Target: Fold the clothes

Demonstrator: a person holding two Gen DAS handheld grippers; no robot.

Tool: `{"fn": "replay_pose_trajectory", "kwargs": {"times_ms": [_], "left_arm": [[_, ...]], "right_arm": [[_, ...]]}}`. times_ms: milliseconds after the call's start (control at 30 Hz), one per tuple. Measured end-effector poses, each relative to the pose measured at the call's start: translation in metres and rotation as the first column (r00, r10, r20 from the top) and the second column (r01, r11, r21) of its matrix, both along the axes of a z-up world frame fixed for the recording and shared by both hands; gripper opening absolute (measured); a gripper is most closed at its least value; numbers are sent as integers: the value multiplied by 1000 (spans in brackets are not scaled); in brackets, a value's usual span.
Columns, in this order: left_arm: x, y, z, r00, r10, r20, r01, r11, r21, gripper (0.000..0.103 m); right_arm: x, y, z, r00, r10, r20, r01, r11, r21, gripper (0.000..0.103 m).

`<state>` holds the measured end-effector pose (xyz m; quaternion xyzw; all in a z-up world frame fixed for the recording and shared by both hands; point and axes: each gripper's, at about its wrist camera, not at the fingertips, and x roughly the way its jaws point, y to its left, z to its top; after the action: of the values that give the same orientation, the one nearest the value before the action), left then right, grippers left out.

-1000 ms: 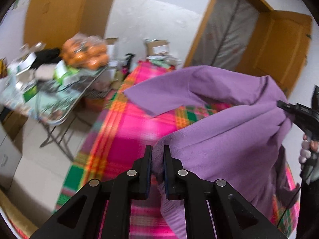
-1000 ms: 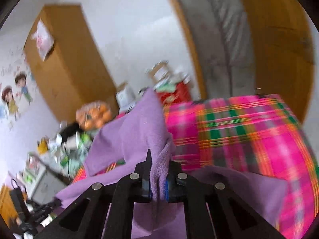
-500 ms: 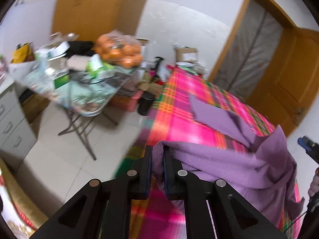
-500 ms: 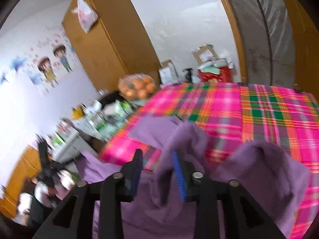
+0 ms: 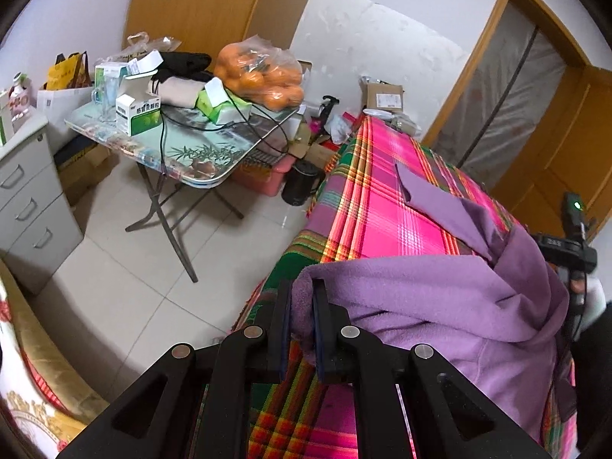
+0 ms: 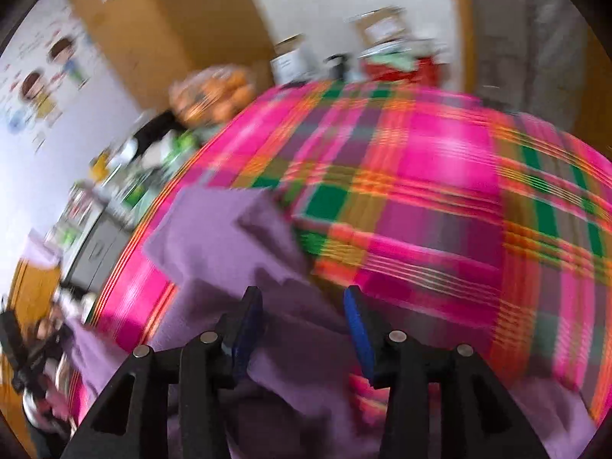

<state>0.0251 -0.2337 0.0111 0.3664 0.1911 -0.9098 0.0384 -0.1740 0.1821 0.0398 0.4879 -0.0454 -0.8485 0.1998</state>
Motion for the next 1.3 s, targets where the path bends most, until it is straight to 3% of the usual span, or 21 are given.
{"fn": "replay_pose_trajectory", "kwargs": {"times_ms": [133, 233, 267, 300, 400, 500, 567, 633, 667, 700, 733, 800, 867, 900, 933, 1000, 1033, 1067, 1133, 1200, 1300], "left_arm": [[-5, 2, -2, 1000, -6, 10, 7, 1000, -9, 10], [-8, 5, -3, 1000, -10, 16, 11, 1000, -9, 10], [-9, 6, -2, 1000, -13, 17, 13, 1000, -11, 10], [-11, 7, -2, 1000, -16, 17, 17, 1000, -13, 10], [-16, 10, 0, 1000, -27, 14, 28, 999, -20, 10], [-24, 13, 4, 999, -41, 9, 41, 999, -33, 10], [-32, 15, 7, 999, -52, 2, 52, 998, -38, 10], [-40, 18, 10, 998, -65, -7, 65, 997, -37, 10], [-45, 21, 12, 997, -75, -12, 75, 997, -36, 10], [-50, 24, 14, 996, -86, -17, 85, 996, -36, 10], [-56, 27, 16, 995, -97, -23, 96, 995, -37, 10], [-66, 33, 20, 992, -118, -34, 117, 992, -39, 10], [-74, 35, 26, 991, -125, -54, 123, 991, -43, 10], [-77, 34, 27, 992, -118, -52, 116, 993, -37, 10], [-80, 32, 27, 993, -109, -49, 107, 994, -30, 11], [-71, 26, 25, 996, -75, -38, 74, 997, -28, 16], [-66, 22, 24, 998, -58, -32, 57, 998, -28, 23], [-60, 19, 23, 999, -40, -26, 39, 999, -29, 31], [-50, 12, 21, 1000, -5, -15, 5, 1000, -29, 31], [-37, 4, 18, 999, 32, -8, -32, 999, -27, 32], [-10, -6, 17, 996, 84, -19, -84, 996, -18, 33]], "right_arm": [[-7, -41, -8, 990, 138, -11, -136, 985, 108, 50], [-13, -61, -13, 986, 165, -15, -158, 966, 202, 48], [-14, -63, -13, 988, 153, -23, -143, 962, 232, 31], [-16, -65, -13, 989, 141, -32, -128, 957, 261, 8], [-14, -47, -4, 995, 61, -78, -39, 966, 256, 7], [-5, 4, 18, 976, -129, -177, 168, 959, 227, 6], [7, 52, 39, 911, -328, -251, 378, 906, 190, 6], [32, 107, 61, 772, -543, -331, 607, 785, 126, 6], [49, 136, 71, 682, -637, -358, 705, 703, 91, 7], [60, 155, 76, 626, -688, -366, 758, 646, 83, 12], [66, 164, 77, 614, -700, -364, 773, 627, 97, 13], [77, 177, 78, 611, -707, -357, 782, 608, 135, 19], [92, 169, 82, 635, -663, -396, 754, 644, 131, 30], [96, 155, 84, 663, -620, -420, 720, 681, 132, 37], [96, 137, 84, 712, -562, -420, 660, 740, 130, 40], [96, 99, 84, 810, -424, -405, 506, 854, 119, 41], [96, 80, 84, 849, -349, -398, 422, 900, 112, 41], [94, 56, 82, 885, -263, -384, 327, 938, 112, 41], [92, 3, 74, 931, -83, -355, 137, 982, 131, 41], [92, -49, 62, 940, 95, -327, -45, 987, 157, 41], [89, -122, 45, 900, 326, -288, -271, 938, 214, 41]]}}
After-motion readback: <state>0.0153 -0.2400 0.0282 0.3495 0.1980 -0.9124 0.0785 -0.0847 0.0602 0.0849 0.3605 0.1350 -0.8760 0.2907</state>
